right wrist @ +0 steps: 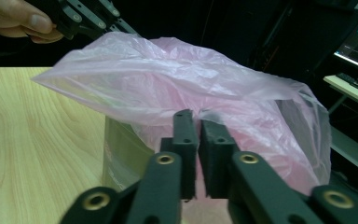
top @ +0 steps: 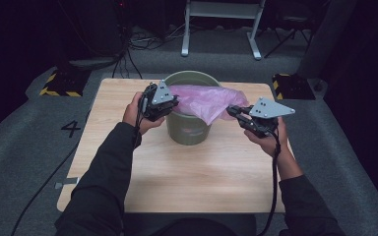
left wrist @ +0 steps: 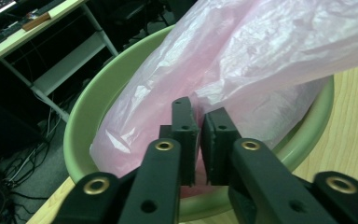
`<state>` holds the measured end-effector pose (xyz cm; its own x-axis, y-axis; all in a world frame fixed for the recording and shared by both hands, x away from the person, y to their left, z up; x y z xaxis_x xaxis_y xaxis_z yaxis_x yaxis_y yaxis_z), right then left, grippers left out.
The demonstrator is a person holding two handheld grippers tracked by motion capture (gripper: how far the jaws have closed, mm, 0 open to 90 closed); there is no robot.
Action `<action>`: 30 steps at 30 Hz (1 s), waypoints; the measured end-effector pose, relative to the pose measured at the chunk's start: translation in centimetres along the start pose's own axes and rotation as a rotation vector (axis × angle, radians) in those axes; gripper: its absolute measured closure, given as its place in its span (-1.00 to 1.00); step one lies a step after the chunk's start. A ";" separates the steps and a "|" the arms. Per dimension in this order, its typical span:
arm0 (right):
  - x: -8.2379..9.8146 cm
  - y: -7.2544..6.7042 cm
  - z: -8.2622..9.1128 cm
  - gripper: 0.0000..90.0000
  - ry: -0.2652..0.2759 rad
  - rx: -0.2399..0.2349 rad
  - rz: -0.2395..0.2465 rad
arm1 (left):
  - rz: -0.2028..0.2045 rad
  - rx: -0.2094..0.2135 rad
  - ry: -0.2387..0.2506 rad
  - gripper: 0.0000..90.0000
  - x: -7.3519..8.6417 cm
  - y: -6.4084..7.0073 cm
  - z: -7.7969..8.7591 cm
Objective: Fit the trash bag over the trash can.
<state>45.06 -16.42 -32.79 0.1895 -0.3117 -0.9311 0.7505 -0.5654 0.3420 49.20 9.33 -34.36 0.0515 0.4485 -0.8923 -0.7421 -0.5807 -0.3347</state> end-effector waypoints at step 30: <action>0.4 -0.3 -0.3 1.00 -0.033 0.006 0.019 | -0.029 0.142 0.133 -0.24 -7.2 7.1 0.7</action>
<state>45.12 -16.18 -33.32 0.1826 -0.3473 -0.9198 0.7429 -0.5640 0.3605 43.10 2.41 -30.16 0.1555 0.3643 -0.9182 -0.8252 -0.4630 -0.3234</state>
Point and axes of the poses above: each handheld gripper's, and its own axes: z roughly backward along the jaws, x roughly out of its underside, y roughly to its right, the point moved 5 cm from there along -z, roughly forward along the jaws, and after that the axes turned 10 degrees about y, right-handed, at the moved point
